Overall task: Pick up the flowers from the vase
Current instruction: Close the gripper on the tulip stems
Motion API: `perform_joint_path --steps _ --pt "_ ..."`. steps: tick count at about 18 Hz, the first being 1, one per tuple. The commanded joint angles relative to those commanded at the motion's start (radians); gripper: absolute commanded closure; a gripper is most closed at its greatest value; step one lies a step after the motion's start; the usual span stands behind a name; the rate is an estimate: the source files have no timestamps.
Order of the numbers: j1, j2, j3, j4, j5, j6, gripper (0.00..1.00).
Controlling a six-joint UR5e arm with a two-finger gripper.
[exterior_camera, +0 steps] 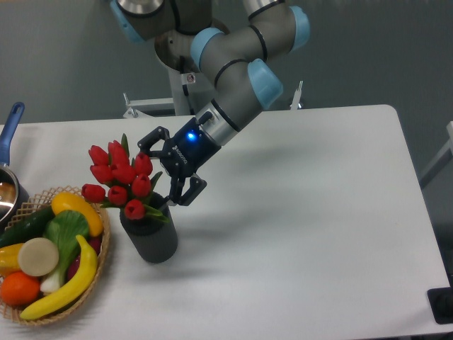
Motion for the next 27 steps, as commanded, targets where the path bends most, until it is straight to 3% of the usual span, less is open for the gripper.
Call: perform_joint_path --steps 9,18,27 --pt "0.0 -0.012 0.012 0.022 0.009 0.096 0.0" --pt "0.017 0.003 -0.037 0.02 0.064 0.166 0.0" --pt "-0.005 -0.006 -0.049 0.023 -0.061 0.124 0.0"
